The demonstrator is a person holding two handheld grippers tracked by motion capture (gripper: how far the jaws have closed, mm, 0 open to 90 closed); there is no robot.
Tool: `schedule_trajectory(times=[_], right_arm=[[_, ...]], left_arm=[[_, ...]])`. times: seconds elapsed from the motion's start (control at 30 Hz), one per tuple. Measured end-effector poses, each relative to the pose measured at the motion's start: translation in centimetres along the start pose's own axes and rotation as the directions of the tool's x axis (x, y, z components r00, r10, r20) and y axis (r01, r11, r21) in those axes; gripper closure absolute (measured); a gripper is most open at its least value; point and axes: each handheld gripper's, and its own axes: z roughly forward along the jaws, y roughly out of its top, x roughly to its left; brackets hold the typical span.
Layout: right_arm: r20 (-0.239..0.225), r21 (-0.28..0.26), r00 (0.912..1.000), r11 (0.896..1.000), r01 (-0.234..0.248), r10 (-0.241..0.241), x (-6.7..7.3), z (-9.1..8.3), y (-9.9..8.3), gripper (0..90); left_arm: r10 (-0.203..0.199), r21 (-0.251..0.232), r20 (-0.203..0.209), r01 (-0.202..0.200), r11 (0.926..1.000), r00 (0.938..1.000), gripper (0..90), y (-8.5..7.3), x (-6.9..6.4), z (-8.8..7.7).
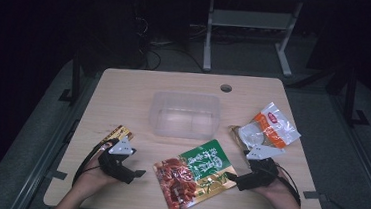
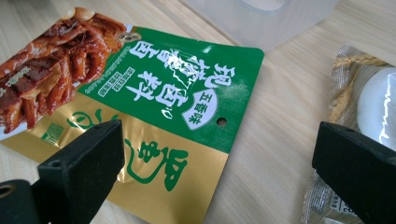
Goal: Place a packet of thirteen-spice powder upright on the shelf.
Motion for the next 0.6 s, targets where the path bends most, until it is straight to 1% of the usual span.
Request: schedule_trajectory(times=[0.1,0.13,0.23,0.27,0.33,0.4,0.47,0.57,0.6], right_arm=[[0.000,-0.011,1.0000,1.000,-0.002,0.002,-0.2,-0.1,0.0,2.3],[0.000,-0.012,1.0000,1.000,-0.005,0.005,-0.2,-0.1,0.0,2.3],[-0.001,-0.012,1.0000,1.000,-0.004,0.004,-0.2,-0.2,-0.1,2.3],[-0.003,-0.017,1.0000,1.000,-0.004,0.004,-0.2,-0.2,-0.1,2.3],[-0.004,-0.019,0.9999,1.000,-0.010,0.010,-0.2,-0.2,-0.1,2.3],[-0.003,-0.021,0.9999,1.000,-0.012,0.012,-0.2,-0.2,-0.1,2.3],[-0.002,-0.024,0.9999,1.000,-0.014,0.014,-0.2,-0.3,0.0,2.3],[-0.003,-0.027,0.9998,0.999,-0.020,0.020,-0.2,-0.4,0.0,2.4],[-0.001,-0.027,0.9998,0.999,-0.020,0.020,-0.2,-0.4,0.0,2.3]], left_arm=[[-0.010,-0.002,-0.001,0.010,0.9999,1.0000,15.0,0.1,0.0,-0.1],[-0.019,0.001,-0.012,0.019,0.9998,0.9997,15.0,0.1,0.1,-0.3],[-0.026,0.004,-0.023,0.026,0.9996,0.9994,15.0,0.2,0.4,-0.6],[-0.036,0.005,-0.049,0.036,0.9993,0.9982,15.0,0.1,0.8,-1.0],[-0.043,0.004,-0.055,0.043,0.9991,0.9976,15.1,0.1,1.0,-1.3],[-0.054,0.003,-0.067,0.054,0.9985,0.9963,15.0,-0.1,1.4,-1.8],[-0.077,-0.007,-0.083,0.076,0.9971,0.9936,15.0,-0.4,2.0,-2.4],[-0.087,-0.012,-0.090,0.086,0.9962,0.9921,15.0,-0.5,2.3,-2.7],[-0.090,-0.019,-0.098,0.089,0.9959,0.9911,15.0,-0.7,2.8,-3.0]])
